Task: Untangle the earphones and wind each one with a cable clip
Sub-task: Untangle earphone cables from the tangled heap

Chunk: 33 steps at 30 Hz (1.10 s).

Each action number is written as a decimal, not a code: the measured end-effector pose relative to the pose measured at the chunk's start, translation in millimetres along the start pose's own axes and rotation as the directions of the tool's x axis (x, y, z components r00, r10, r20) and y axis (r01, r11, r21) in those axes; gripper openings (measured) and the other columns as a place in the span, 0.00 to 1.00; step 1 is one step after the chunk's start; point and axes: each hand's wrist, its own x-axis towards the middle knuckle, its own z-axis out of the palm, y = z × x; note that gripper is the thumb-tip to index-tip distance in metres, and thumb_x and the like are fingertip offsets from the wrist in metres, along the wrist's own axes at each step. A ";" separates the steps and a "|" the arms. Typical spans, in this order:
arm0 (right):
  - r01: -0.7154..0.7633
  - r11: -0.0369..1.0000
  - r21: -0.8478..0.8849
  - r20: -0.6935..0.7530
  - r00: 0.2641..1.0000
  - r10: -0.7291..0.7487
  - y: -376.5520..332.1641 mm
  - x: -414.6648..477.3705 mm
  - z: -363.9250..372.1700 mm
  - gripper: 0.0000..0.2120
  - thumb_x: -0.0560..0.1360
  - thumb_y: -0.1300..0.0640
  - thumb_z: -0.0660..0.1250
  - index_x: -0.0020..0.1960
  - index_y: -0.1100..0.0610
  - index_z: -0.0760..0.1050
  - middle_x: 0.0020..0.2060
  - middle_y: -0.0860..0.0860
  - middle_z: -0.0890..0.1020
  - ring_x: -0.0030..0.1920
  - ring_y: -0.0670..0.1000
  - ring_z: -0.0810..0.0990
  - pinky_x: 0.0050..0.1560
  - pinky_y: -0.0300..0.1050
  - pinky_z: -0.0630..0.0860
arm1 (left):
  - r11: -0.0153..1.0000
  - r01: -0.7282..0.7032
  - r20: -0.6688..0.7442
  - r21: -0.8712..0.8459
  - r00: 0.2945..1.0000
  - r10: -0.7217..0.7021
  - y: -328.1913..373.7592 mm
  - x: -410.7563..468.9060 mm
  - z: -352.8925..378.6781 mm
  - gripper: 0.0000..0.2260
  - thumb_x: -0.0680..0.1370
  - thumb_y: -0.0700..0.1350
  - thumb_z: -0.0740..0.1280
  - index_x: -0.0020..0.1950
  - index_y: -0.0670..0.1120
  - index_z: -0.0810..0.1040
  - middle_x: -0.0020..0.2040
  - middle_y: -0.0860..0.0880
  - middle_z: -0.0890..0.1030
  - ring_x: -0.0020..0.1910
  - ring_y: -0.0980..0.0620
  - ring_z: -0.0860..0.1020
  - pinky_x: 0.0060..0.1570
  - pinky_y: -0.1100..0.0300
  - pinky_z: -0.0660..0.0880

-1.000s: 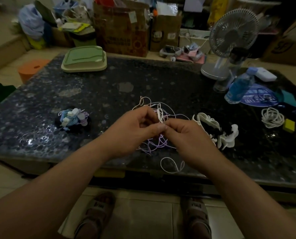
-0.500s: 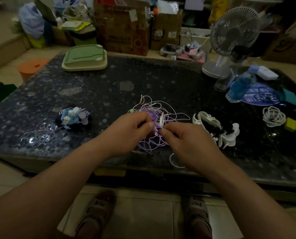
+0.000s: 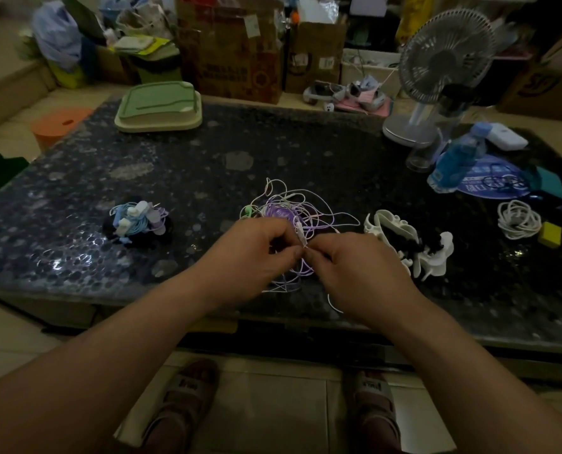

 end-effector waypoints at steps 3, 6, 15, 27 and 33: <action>0.014 0.999 -0.053 0.027 1.000 -0.013 -3.8 -2.2 -2.1 0.16 0.84 0.43 0.59 0.47 0.49 0.79 0.37 0.47 0.80 0.41 0.51 0.79 0.39 0.48 0.73 | 1.000 0.010 -0.136 0.003 0.991 -0.010 4.8 1.4 2.8 0.05 0.79 0.41 0.71 0.44 0.48 0.81 0.40 0.53 0.82 0.40 0.55 0.81 0.39 0.60 0.77; 0.066 0.988 -0.141 0.130 0.990 -0.047 -6.8 -7.2 -2.1 0.15 0.85 0.43 0.57 0.54 0.48 0.80 0.44 0.49 0.84 0.47 0.54 0.82 0.46 0.48 0.77 | 0.975 0.146 -0.304 -0.167 0.933 -0.192 6.2 7.0 -7.1 0.05 0.81 0.41 0.68 0.46 0.44 0.80 0.41 0.47 0.84 0.42 0.46 0.83 0.40 0.52 0.81; 0.040 0.991 0.128 0.087 0.995 -0.052 2.3 -4.8 -11.1 0.16 0.83 0.39 0.59 0.48 0.47 0.80 0.33 0.45 0.79 0.35 0.44 0.78 0.38 0.46 0.74 | 0.884 0.374 -0.337 -0.281 0.824 -0.456 -5.9 6.7 -10.4 0.05 0.81 0.41 0.65 0.57 0.47 0.73 0.56 0.45 0.81 0.50 0.44 0.83 0.56 0.43 0.82; -0.149 0.769 0.622 0.146 0.987 0.073 14.7 -0.7 -25.4 0.17 0.84 0.48 0.62 0.45 0.54 0.84 0.39 0.60 0.83 0.37 0.55 0.77 0.44 0.56 0.76 | 0.983 0.048 0.043 -0.180 0.998 -0.040 23.2 -6.6 -4.8 0.05 0.83 0.39 0.67 0.55 0.47 0.81 0.44 0.53 0.85 0.39 0.56 0.83 0.37 0.66 0.77; -0.092 0.853 0.514 0.058 0.996 0.073 14.9 -1.1 -23.7 0.11 0.83 0.52 0.67 0.46 0.52 0.84 0.32 0.54 0.80 0.28 0.45 0.71 0.31 0.42 0.69 | 0.911 0.205 0.123 -0.358 0.977 -0.172 23.0 -2.9 -5.0 0.08 0.86 0.44 0.63 0.51 0.43 0.79 0.39 0.45 0.83 0.30 0.50 0.78 0.32 0.62 0.75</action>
